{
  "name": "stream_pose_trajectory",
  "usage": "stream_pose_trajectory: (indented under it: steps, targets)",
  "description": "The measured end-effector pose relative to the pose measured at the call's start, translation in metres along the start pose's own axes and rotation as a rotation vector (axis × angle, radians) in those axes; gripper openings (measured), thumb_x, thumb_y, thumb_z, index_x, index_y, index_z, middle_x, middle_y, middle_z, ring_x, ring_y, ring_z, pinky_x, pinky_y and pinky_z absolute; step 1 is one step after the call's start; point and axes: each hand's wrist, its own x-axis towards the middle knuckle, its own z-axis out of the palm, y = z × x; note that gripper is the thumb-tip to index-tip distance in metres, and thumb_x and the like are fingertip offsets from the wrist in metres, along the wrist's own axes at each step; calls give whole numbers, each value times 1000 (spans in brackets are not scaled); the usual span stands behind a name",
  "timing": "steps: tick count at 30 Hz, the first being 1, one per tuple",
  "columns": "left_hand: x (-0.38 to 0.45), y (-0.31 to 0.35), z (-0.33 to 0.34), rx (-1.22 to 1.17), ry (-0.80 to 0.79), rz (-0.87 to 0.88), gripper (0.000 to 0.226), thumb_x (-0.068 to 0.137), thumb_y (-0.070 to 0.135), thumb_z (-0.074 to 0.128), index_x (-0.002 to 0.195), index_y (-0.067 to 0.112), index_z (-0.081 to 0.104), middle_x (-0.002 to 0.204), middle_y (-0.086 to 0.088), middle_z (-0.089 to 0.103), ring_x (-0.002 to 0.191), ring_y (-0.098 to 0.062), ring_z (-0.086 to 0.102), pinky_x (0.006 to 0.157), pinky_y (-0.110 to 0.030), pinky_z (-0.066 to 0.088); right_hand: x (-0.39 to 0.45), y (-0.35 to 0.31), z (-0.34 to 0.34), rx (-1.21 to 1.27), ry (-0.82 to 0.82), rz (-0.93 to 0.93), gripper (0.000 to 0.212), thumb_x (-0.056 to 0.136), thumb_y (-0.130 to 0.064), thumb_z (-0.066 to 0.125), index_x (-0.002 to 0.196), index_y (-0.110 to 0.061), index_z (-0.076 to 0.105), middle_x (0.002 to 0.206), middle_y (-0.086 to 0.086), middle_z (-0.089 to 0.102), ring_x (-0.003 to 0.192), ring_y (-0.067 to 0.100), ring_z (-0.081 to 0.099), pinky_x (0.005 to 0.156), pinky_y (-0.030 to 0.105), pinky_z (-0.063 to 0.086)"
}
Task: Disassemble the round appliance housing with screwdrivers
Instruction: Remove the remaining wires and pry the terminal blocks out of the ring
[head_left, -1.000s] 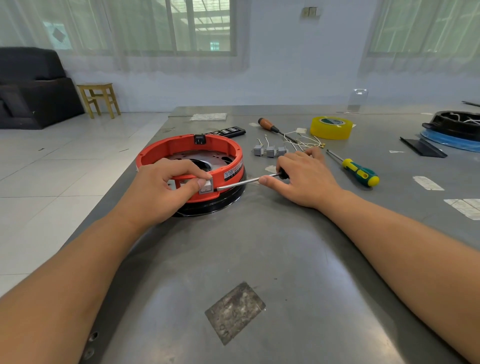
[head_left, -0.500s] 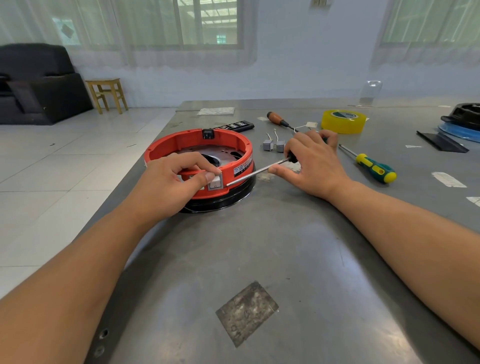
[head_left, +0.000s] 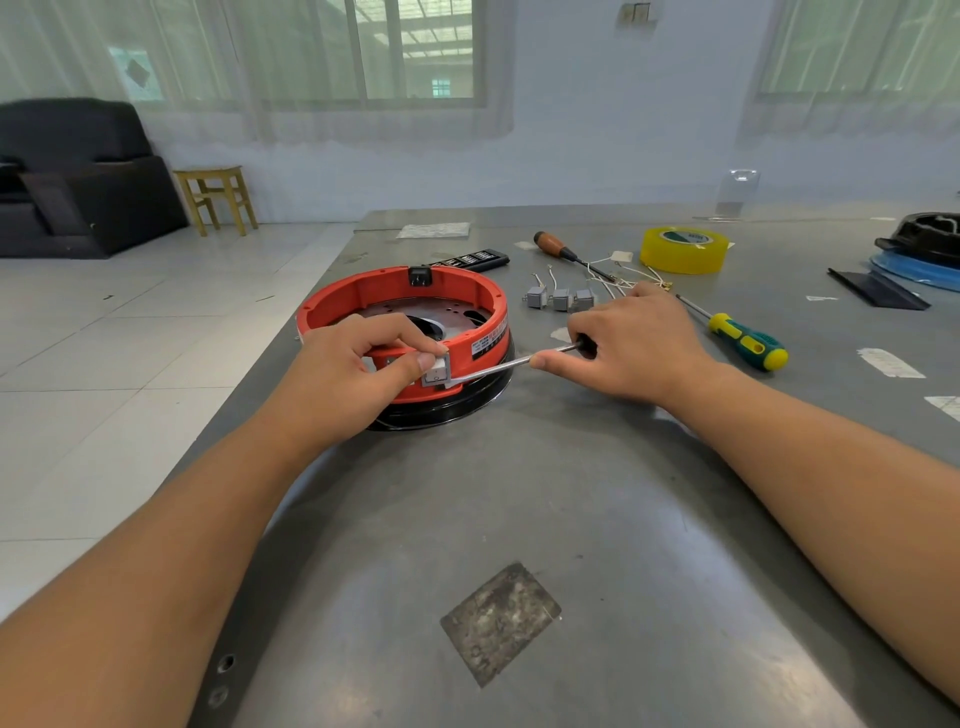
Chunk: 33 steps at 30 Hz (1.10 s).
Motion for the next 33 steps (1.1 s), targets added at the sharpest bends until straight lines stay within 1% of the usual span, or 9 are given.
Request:
stream_pose_trajectory:
  steps: [4,9,13,19,21,24,26,29,33]
  targets:
    - [-1,2,0,-32,1,-13,14,100,30,70,100,41,77,102,19,69,104,9,57,86,-25,52,-1,-2,-2,5,32,3,81,85,-93,17,60,-22,46,54,-10,51,55,16,50,74,34,33]
    - [1,4,-1,-33,-28,-14,15,101,27,69,100,39,77,100,13,73,101,2,62,82,-21,51,-4,-6,0,-26,192,12,75,89,-90,28,67,-23,53,66,-5,60,67,20,54,82,39,33]
    - [2,4,-2,-40,-40,-13,16,101,25,69,98,38,77,96,13,74,99,8,61,75,-13,48,-8,-8,2,-25,258,29,70,91,-87,31,75,-22,54,74,-4,60,76,21,54,87,41,32]
    - [5,3,-2,-40,-54,-42,14,101,28,69,99,40,75,98,17,73,98,6,64,74,-18,51,-11,-11,0,-16,272,69,64,91,-85,32,84,-24,50,89,-3,54,92,22,48,89,44,26]
    - [5,3,-2,-41,-51,-40,14,101,27,69,99,40,75,98,16,73,98,6,64,74,-18,50,-11,-13,-1,-15,245,73,66,90,-86,31,82,-24,51,86,-3,56,90,22,51,89,44,28]
    - [5,2,-2,-51,-49,-27,15,101,26,69,98,40,76,95,13,75,98,9,61,77,-19,50,-8,-14,-3,-11,134,60,74,87,-91,22,70,-25,51,67,-7,59,68,19,54,80,39,35]
    - [5,1,-2,-49,-52,-21,16,100,26,70,97,41,76,94,13,75,99,11,61,77,-19,49,-6,-14,-3,8,29,61,83,83,-95,11,62,-24,48,53,-9,52,53,14,46,68,33,32]
    - [5,2,-3,-38,-56,-19,20,101,27,70,94,45,74,95,16,74,96,17,59,77,-20,48,-3,-12,-1,22,-46,60,88,77,-99,4,60,-25,48,48,-8,47,50,9,40,59,28,25]
    - [5,3,-2,-47,-57,-30,18,100,27,70,95,42,75,93,20,74,98,18,58,77,-19,46,1,-13,-2,30,43,23,85,82,-95,9,62,-23,49,54,-7,55,56,17,51,73,34,32]
